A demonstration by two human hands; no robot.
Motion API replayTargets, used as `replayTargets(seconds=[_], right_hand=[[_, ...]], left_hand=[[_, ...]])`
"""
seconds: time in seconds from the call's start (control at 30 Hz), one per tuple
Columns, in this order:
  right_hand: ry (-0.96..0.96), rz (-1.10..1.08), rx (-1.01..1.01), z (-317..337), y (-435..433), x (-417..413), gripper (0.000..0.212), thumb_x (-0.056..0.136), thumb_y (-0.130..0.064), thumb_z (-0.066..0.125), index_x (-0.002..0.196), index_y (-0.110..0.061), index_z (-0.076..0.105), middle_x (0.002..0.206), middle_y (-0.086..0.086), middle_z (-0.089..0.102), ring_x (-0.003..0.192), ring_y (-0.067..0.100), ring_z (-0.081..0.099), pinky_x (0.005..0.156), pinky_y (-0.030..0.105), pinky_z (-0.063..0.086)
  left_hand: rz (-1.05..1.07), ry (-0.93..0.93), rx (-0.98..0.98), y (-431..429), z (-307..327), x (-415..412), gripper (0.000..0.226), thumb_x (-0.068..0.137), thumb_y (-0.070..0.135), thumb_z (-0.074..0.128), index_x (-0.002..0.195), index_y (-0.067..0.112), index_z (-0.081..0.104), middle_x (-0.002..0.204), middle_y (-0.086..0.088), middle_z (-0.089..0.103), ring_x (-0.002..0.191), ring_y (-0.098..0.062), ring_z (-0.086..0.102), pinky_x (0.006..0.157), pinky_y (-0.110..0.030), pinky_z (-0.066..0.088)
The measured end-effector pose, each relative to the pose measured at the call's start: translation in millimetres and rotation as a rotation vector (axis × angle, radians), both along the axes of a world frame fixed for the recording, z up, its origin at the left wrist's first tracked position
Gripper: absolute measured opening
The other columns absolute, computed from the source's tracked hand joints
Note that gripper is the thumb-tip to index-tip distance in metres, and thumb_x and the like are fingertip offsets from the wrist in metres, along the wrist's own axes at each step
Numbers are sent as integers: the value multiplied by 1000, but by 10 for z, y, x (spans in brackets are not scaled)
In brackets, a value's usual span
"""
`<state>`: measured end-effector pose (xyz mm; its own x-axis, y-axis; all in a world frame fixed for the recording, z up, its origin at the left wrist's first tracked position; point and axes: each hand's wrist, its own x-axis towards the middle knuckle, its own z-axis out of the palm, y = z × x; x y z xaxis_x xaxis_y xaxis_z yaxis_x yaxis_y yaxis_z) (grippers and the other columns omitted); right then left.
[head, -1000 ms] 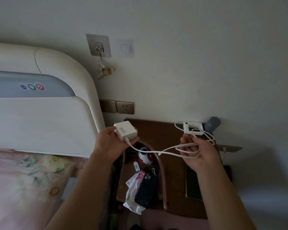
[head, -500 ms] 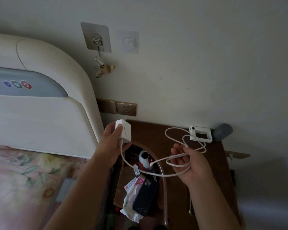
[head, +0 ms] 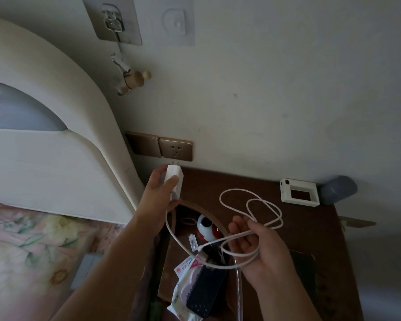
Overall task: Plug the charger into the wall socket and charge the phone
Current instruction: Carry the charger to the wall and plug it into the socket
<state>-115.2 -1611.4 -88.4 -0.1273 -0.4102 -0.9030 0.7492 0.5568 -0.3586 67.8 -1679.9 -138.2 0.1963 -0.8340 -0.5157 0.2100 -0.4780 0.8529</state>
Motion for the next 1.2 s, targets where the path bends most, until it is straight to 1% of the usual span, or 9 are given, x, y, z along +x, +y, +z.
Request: replayTargets(seconds=[0.07, 0.17, 0.4, 0.53, 0.63, 0.73, 0.87, 1.0, 1.2], right_hand=[[-10, 7, 7, -28, -44, 32, 14, 93, -11, 55, 94, -3, 67, 90, 14, 73, 82, 24, 68, 73, 36, 54], [-8, 17, 27, -59, -101, 62, 15, 93, -12, 57, 90, -3, 68, 87, 14, 74, 82, 25, 69, 66, 36, 53], [2, 24, 49, -137, -189, 115, 14, 94, -13, 56, 94, -4, 67, 91, 14, 73, 84, 25, 69, 64, 36, 52], [-6, 33, 58, -183, -206, 166, 17, 94, -14, 56, 96, -2, 67, 91, 14, 73, 81, 24, 69, 63, 36, 51], [-1, 25, 48, -214, -207, 186, 16, 95, -14, 55, 99, -3, 66, 93, 14, 72, 81, 23, 68, 62, 35, 50], [2, 17, 54, -235, -215, 191, 15, 95, -13, 55, 99, -3, 66, 93, 14, 72, 83, 24, 68, 63, 35, 50], [-4, 15, 54, -267, -220, 194, 16, 94, -13, 56, 101, -2, 66, 93, 13, 72, 81, 23, 68, 64, 35, 50], [-9, 19, 50, -314, -223, 211, 19, 95, -13, 56, 105, -1, 66, 94, 13, 72, 79, 22, 67, 64, 34, 50], [14, 8, 36, -319, -247, 208, 14, 95, -13, 55, 96, -5, 66, 92, 13, 72, 80, 22, 68, 66, 34, 51]], left_hand=[[-3, -17, -6, -66, -47, -6, 28, 93, 22, 55, 109, 46, 53, 126, -3, 40, 103, -25, 51, 58, -27, 58], [-10, -69, -23, -148, -129, 10, 30, 92, 23, 57, 106, 49, 52, 127, -4, 39, 107, -28, 51, 60, -28, 59], [11, -124, -60, -281, -264, 75, 34, 90, 23, 59, 96, 56, 52, 130, -3, 37, 112, -30, 48, 67, -34, 60], [29, -139, -86, -330, -310, 101, 31, 91, 23, 59, 107, 48, 53, 130, -2, 37, 107, -24, 48, 68, -34, 59], [52, -136, -96, -376, -328, 113, 32, 91, 22, 59, 111, 45, 53, 130, -2, 37, 112, -27, 46, 72, -35, 59], [62, -110, -104, -432, -320, 110, 31, 90, 22, 60, 105, 49, 55, 127, -1, 36, 109, -25, 47, 72, -35, 59], [44, -153, -110, -474, -350, 93, 32, 91, 23, 59, 116, 42, 52, 127, 0, 35, 105, -22, 47, 73, -36, 60], [25, -193, -148, -464, -366, 67, 33, 91, 23, 59, 117, 42, 50, 124, 1, 35, 96, -13, 48, 74, -36, 59], [48, -194, -162, -479, -353, 33, 31, 92, 23, 58, 115, 42, 51, 115, 5, 36, 92, -10, 48, 73, -35, 59]])
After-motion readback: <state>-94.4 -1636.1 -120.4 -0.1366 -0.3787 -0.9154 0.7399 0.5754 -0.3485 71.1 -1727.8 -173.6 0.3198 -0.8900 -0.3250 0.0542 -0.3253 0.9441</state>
